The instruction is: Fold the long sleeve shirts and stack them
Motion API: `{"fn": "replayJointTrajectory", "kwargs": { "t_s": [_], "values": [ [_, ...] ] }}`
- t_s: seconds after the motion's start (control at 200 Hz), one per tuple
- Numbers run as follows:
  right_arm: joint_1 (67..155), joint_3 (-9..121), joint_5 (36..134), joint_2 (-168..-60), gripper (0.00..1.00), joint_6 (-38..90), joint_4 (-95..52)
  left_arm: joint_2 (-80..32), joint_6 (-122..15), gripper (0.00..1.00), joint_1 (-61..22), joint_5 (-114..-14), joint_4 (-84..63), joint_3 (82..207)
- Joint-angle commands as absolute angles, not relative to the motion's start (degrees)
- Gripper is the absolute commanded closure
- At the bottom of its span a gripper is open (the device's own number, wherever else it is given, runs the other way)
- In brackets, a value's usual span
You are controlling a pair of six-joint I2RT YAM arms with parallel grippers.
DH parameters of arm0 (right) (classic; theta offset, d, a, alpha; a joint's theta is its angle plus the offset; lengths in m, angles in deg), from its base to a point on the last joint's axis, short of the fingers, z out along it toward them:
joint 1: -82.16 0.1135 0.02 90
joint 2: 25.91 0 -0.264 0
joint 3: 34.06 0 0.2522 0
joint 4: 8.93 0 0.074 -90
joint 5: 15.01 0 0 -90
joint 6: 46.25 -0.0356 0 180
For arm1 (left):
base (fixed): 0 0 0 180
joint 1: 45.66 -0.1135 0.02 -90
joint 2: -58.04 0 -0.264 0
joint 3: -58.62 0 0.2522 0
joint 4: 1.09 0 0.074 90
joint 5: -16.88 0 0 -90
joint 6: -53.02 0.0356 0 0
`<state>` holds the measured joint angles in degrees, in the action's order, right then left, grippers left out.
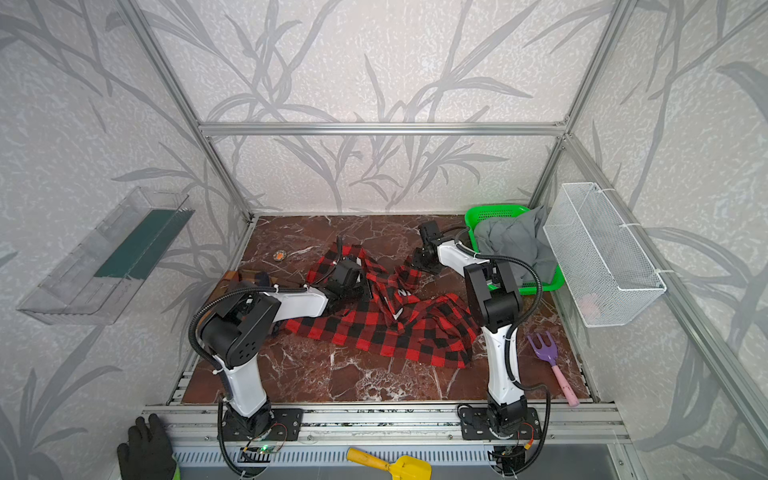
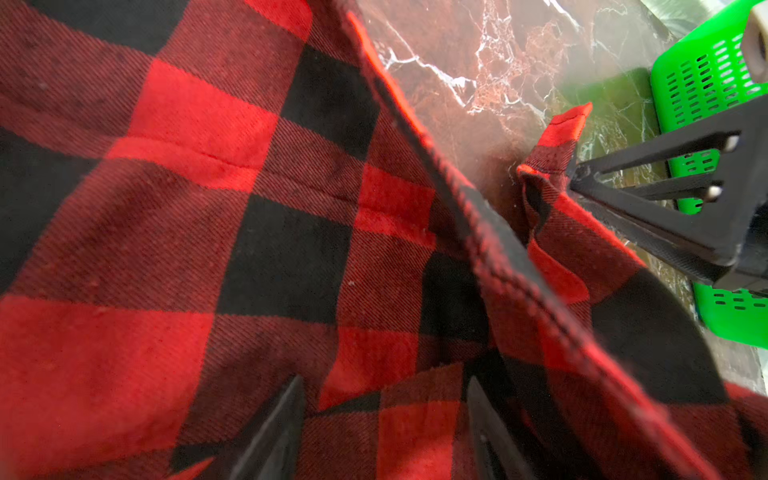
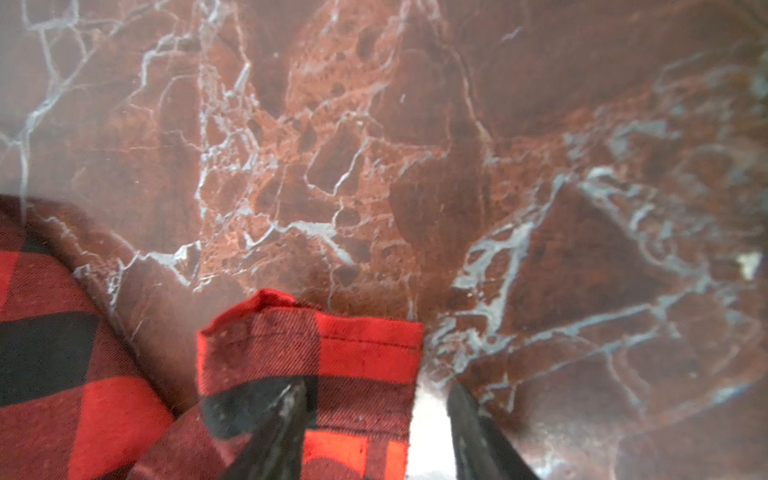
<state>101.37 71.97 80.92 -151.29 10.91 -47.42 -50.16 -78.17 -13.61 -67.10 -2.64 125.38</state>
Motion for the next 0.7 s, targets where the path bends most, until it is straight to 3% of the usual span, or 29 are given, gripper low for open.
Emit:
{"fn": "replayJointTrajectory", "kwargs": {
  "t_s": [0.0,0.695],
  "values": [
    [101.76,74.4,78.67,-155.21,0.51,12.45,-51.51,-58.03,-80.75,0.34,-14.02,-65.85,-25.05,119.3],
    [101.78,81.13,80.95,-158.21,0.96,17.18,-55.35,-57.72,-81.02,0.33,-13.97,-65.56,-24.78,118.89]
  ]
}}
